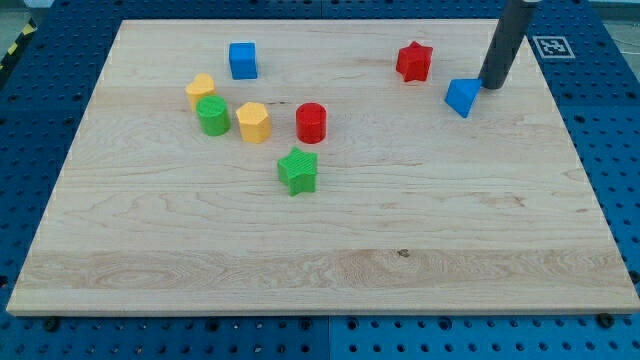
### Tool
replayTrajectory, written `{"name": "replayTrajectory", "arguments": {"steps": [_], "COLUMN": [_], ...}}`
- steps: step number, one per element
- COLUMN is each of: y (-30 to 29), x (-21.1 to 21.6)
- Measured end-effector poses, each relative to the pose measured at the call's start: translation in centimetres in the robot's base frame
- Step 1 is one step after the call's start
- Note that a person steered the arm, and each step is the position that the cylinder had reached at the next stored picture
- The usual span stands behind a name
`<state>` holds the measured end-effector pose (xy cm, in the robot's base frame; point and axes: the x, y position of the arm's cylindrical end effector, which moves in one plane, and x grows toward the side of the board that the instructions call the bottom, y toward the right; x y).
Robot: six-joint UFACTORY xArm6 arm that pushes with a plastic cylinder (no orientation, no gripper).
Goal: Move the blue triangle to the left center of the board
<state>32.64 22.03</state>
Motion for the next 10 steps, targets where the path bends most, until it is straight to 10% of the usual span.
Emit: {"name": "replayTrajectory", "arguments": {"steps": [10], "y": [-3.7], "x": [12.0]}}
